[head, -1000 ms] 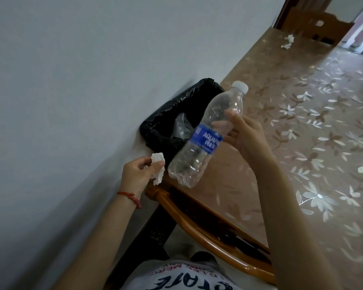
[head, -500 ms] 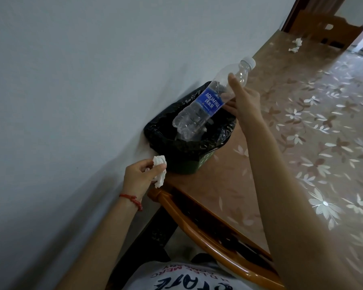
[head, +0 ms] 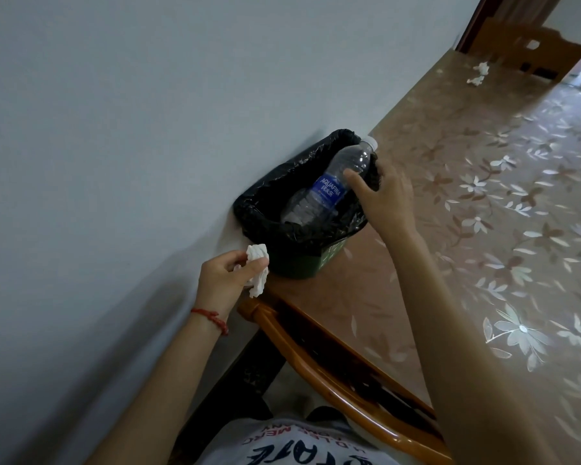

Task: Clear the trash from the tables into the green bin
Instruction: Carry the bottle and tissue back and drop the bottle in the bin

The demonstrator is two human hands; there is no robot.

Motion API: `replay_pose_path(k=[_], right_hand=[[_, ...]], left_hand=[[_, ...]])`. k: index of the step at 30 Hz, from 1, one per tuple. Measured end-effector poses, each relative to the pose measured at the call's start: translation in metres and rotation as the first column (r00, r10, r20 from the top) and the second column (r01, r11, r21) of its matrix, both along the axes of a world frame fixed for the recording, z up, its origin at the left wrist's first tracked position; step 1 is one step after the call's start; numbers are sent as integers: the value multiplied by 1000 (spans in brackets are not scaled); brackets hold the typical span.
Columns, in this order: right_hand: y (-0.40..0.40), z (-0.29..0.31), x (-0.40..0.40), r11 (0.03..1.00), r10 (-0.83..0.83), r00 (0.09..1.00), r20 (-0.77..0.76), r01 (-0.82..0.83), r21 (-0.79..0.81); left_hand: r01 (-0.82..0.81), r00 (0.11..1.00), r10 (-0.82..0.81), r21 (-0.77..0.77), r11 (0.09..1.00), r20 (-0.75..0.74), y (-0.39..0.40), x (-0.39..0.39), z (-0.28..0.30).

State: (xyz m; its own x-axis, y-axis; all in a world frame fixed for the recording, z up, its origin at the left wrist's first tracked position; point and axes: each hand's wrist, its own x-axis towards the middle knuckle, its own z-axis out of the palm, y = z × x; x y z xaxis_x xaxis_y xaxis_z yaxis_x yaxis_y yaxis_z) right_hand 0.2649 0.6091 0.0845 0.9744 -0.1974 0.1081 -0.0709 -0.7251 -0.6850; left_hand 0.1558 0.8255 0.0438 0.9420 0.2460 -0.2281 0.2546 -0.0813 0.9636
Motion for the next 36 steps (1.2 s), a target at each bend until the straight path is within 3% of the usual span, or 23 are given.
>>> replay_pose_path(k=[7,14,23,31,36], right_hand=[[-12,-24,-67,963,185,982,44,-172,-208],[-31,-54,-99,860,221,975,18,-186,-476],[-41,-64,-115,832,213,976,-54,-210,-514],[-40,-65,-118,834,211,976,-49,-206,-513],[-38,-66,-119,836,221,974,-54,-217,-504]], left_hand=[[11,999,-8,-63,998,45,-1,17,16],[75,988,-76,17,997,133,-15,51,35],[156,967,-198,243,957,158,-41,104,40],[161,977,-185,208,965,103,-41,122,30],[165,967,-218,325,931,134,-38,102,41]])
